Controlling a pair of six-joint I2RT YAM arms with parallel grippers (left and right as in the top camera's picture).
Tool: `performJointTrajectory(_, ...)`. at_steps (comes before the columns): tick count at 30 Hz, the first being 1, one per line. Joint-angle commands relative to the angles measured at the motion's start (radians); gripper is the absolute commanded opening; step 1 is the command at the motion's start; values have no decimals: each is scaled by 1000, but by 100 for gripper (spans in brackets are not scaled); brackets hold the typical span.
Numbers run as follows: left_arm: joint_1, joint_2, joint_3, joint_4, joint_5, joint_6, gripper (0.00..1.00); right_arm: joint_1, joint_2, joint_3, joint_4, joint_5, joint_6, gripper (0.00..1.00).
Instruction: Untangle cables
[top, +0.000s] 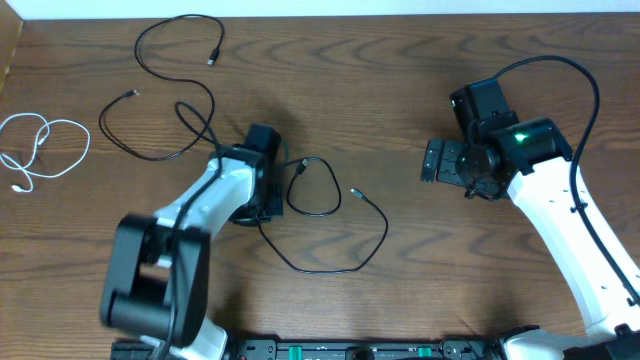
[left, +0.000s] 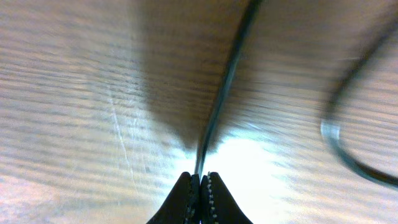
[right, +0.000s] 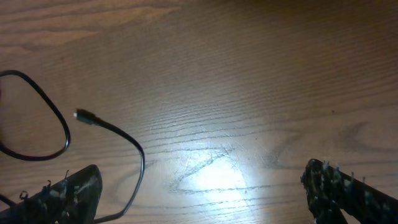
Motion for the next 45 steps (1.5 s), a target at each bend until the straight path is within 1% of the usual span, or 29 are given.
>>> performJointTrajectory(1,4,-169,10,-2,57,-6,7,-8,-1,1,-1,15,-6,99)
performJointTrajectory(6,4,-341,10,-8,57,-27,7,-8,-1,1,-1,15,-6,99)
performJointTrajectory(10,4,-418,9,-33,57,-30,8,-8,-1,1,-1,15,-6,99)
performJointTrajectory(11,4,-425,9,-44,57,-32,17,-8,-1,1,-1,15,-6,99)
performJointTrajectory(12,4,-427,9,-57,57,-32,40,-8,-1,1,-1,15,-6,99)
performJointTrajectory(14,4,-426,9,-86,57,-32,65,-8,-1,1,-1,15,-6,99)
performJointTrajectory(15,4,-423,9,-96,56,-32,72,-8,-1,1,-1,15,-6,99)
performJointTrajectory(19,7,-426,10,-107,55,-44,76,-8,-1,1,-1,15,-6,99)
performJointTrajectory(21,26,-439,10,-103,43,-117,77,-8,-1,1,-1,15,-6,99)
performJointTrajectory(24,88,-465,10,-96,18,-230,79,-8,-1,1,0,14,-4,99)
performJointTrajectory(26,145,-478,10,-98,19,-257,79,-8,-1,1,29,-37,43,99)
performJointTrajectory(29,249,-483,9,-140,19,-266,79,-8,-1,1,36,-194,66,99)
performJointTrajectory(31,309,-482,9,-179,19,-268,79,-8,-1,1,78,-237,66,99)
performJointTrajectory(32,339,-482,9,-198,19,-268,79,-8,-1,1,115,-301,59,99)
performJointTrajectory(33,379,-482,9,-220,19,-268,79,-2,0,1,167,-388,16,99)
performJointTrajectory(34,414,-482,9,-236,19,-267,80,13,8,1,232,-495,-60,99)
performJointTrajectory(35,448,-482,9,-248,19,-267,88,35,13,1,296,-589,-126,99)
performJointTrajectory(36,477,-482,9,-256,19,-267,93,65,25,1,351,-647,-161,99)
performJointTrajectory(38,526,-482,9,-262,20,-268,95,140,55,1,417,-637,-164,99)
performJointTrajectory(41,559,-482,9,-283,23,-267,96,264,122,1,446,-531,-177,99)
performJointTrajectory(42,575,-482,9,-303,23,-282,96,339,179,2,456,-465,-187,99)
performJointTrajectory(45,601,-482,9,-315,23,-339,96,416,266,13,457,-427,-196,99)
